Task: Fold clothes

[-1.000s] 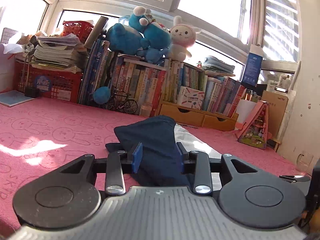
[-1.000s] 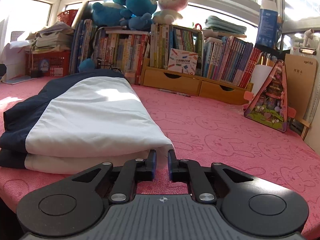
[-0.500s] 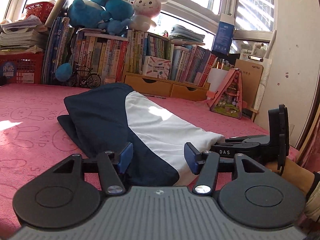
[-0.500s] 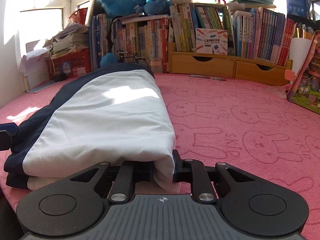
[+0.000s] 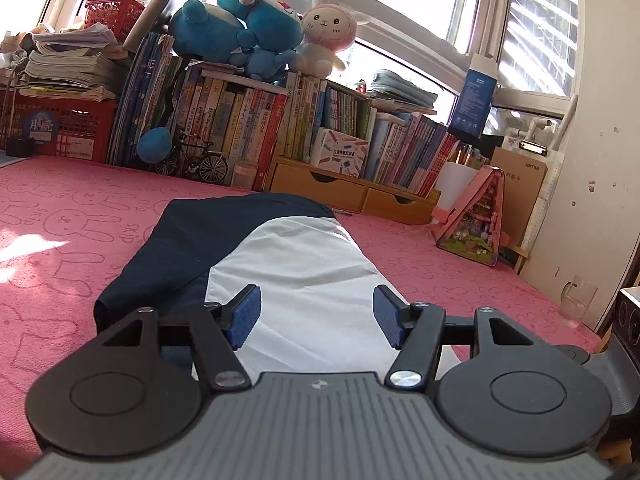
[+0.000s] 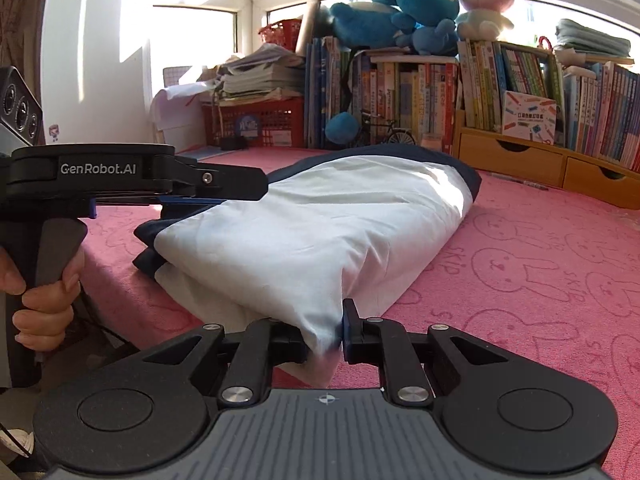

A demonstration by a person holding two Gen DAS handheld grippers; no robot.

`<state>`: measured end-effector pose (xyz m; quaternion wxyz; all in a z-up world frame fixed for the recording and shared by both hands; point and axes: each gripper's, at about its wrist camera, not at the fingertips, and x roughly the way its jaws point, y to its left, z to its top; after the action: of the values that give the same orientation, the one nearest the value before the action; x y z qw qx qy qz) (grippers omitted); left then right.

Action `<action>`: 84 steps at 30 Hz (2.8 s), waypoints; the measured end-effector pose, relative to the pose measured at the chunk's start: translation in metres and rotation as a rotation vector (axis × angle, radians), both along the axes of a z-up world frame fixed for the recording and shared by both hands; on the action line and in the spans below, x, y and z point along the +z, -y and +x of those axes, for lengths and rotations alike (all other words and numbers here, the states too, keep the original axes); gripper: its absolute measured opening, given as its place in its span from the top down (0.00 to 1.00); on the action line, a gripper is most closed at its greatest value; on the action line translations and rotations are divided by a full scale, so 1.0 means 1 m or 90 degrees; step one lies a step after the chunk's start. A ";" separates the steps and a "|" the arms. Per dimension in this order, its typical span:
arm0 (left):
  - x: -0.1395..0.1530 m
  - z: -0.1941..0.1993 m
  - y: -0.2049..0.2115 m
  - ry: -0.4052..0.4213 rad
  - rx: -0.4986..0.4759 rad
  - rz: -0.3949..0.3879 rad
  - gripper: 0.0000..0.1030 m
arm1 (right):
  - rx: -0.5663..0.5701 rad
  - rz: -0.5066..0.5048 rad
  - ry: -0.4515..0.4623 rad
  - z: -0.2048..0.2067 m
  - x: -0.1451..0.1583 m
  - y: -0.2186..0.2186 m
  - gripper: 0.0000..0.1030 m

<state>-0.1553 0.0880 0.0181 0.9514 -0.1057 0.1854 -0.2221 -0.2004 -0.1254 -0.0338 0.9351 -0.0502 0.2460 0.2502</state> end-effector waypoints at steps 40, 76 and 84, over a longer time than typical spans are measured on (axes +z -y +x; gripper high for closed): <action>-0.031 0.027 0.043 -0.145 -0.122 0.117 0.25 | -0.050 0.401 -0.332 0.151 -0.035 0.089 0.63; -0.032 0.021 0.043 -0.102 -0.141 0.120 0.29 | -0.183 -0.036 -0.059 0.331 0.022 0.021 0.80; 0.021 0.023 0.011 -0.106 -0.153 0.054 0.21 | -0.085 -0.098 0.017 0.259 0.060 0.009 0.55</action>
<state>-0.1322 0.0771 0.0390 0.9030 -0.0603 0.2843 -0.3166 0.0587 -0.1344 0.0257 0.9462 -0.1088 0.2551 0.1668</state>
